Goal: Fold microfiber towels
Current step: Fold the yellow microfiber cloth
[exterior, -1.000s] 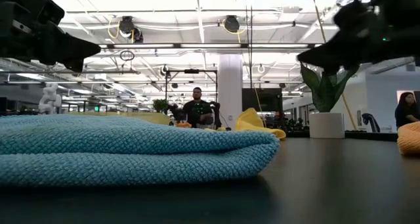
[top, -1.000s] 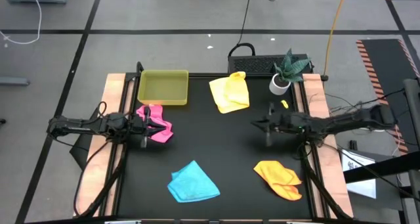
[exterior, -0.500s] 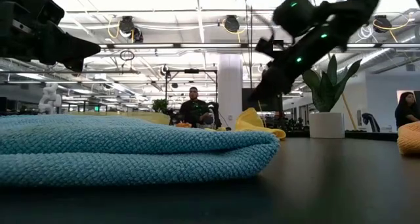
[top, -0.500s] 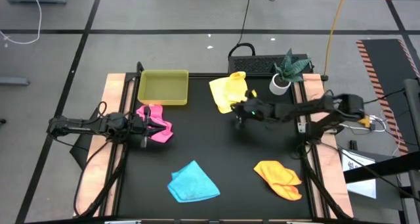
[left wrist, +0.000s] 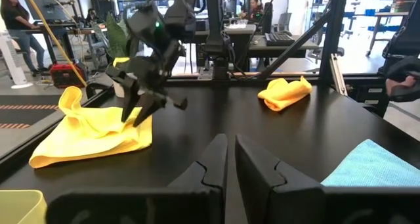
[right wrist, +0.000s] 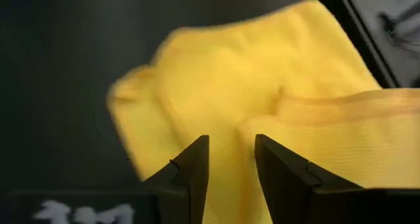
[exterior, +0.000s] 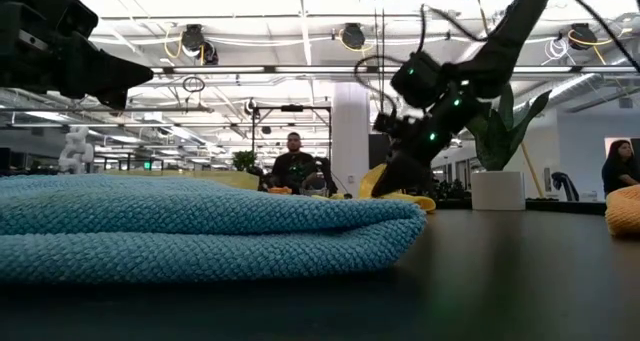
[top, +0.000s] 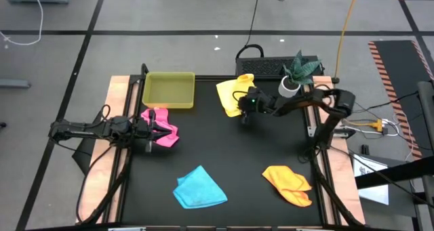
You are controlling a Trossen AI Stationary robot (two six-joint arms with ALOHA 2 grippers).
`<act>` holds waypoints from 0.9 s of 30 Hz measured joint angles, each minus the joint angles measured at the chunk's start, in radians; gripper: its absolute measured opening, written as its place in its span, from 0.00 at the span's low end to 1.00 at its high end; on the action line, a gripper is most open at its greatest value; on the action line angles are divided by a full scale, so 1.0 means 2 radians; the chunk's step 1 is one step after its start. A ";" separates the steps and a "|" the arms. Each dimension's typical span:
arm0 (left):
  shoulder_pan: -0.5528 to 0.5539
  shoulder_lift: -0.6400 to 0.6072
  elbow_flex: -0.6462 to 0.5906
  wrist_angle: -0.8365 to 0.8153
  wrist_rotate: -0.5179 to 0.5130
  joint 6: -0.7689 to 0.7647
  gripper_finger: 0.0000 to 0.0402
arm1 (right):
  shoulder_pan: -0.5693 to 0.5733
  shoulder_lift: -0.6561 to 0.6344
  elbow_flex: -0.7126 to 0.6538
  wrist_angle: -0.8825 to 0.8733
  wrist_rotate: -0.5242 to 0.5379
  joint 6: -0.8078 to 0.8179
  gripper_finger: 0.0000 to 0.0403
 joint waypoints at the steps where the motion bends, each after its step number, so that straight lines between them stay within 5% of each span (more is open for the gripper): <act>1: 0.000 0.000 0.000 0.000 0.000 0.000 0.08 | 0.000 0.009 0.006 0.001 0.016 -0.008 0.28; 15: 0.000 0.000 0.000 0.001 -0.008 0.000 0.08 | -0.001 0.023 0.033 -0.010 0.096 -0.035 0.11; 27: 0.000 0.000 0.000 0.001 -0.008 0.000 0.08 | -0.001 0.017 0.032 -0.012 0.095 -0.012 0.00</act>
